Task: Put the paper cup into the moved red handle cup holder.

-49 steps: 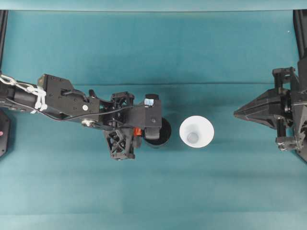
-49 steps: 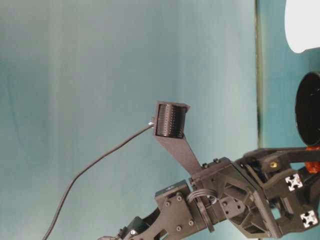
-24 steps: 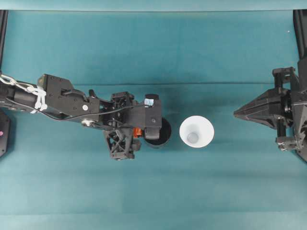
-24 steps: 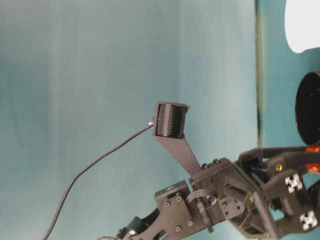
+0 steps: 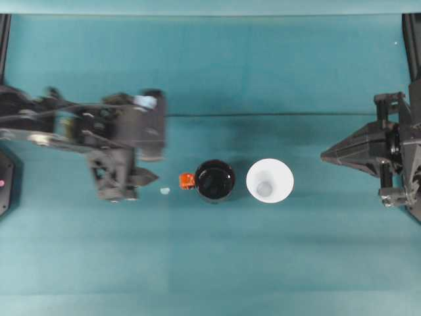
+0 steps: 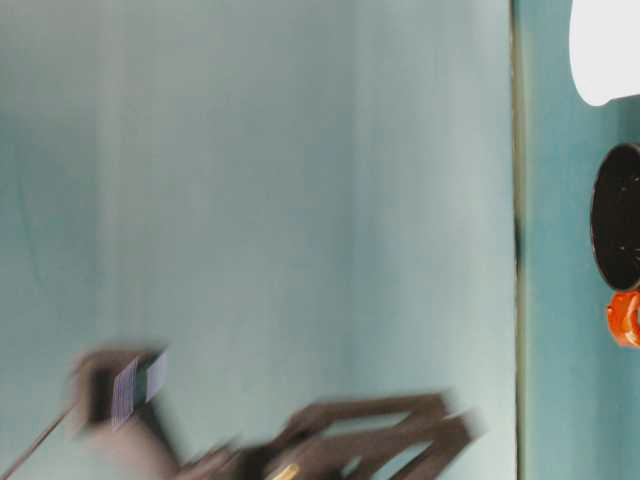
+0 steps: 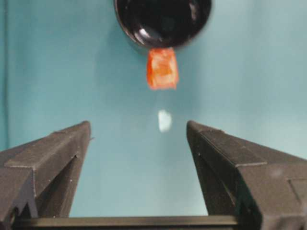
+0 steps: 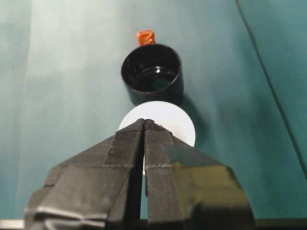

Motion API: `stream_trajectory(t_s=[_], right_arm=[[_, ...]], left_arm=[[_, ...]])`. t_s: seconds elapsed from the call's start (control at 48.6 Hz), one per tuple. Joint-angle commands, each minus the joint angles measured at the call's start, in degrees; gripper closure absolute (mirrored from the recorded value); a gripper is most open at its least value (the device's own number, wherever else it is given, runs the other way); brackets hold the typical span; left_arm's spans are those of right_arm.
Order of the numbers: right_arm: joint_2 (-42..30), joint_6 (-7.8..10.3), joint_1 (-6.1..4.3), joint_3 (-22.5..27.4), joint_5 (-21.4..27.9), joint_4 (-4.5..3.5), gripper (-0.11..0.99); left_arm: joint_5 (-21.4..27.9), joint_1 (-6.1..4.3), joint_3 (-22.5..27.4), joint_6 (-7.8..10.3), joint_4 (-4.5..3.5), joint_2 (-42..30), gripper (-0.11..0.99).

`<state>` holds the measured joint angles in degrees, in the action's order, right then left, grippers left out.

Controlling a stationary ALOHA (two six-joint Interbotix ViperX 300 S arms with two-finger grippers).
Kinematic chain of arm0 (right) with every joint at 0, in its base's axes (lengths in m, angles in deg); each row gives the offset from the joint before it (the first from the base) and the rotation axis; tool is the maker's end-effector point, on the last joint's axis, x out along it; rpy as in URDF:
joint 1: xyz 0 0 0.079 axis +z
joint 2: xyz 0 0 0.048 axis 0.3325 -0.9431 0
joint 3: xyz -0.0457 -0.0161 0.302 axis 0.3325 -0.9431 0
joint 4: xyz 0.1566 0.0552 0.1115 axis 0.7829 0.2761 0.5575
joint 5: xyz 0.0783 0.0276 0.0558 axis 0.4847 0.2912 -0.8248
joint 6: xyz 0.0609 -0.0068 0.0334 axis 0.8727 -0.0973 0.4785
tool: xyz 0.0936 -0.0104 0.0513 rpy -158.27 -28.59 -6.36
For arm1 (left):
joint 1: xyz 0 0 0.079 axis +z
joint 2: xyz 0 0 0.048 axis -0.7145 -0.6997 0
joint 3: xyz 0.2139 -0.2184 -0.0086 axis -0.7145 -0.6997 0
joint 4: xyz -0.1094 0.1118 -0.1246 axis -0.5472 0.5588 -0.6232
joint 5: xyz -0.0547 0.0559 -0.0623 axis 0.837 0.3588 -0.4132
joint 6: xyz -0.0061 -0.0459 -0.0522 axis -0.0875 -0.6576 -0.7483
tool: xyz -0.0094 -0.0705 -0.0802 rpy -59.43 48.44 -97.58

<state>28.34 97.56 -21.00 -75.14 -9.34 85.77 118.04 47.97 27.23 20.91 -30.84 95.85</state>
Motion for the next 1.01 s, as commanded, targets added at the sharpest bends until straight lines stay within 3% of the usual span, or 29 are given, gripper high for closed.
stream_trajectory(t_s=[0.0,0.288,0.555,0.699,0.905,0.987], right_arm=[[-0.26,0.44,-0.18,0.44,-0.26,0.0,0.97],[-0.88,0.53,-1.85,0.62,0.0,0.09,0.97],[-4.39,2.37,-4.22,3.87,10.02,0.18,0.9],[-7.21,2.37,-4.31,5.98,12.13,0.09,0.68],[-13.27,2.64,-4.48,9.76,13.97,0.09,0.09],[-16.44,2.9,-5.19,11.6,15.64,0.09,-0.06]], left_arm=[[-0.35,-0.26,-1.41,0.18,0.09,3.87,0.04],[-2.9,-0.79,-8.17,-0.26,0.09,11.51,0.04],[-3.78,-0.79,-9.76,-0.44,0.09,14.59,0.04],[-3.78,-0.79,-10.11,-0.44,0.09,14.85,0.04],[-3.69,-0.7,-10.2,-0.44,0.18,14.94,0.04],[-3.6,-0.7,-10.55,-0.53,0.09,14.94,0.04]])
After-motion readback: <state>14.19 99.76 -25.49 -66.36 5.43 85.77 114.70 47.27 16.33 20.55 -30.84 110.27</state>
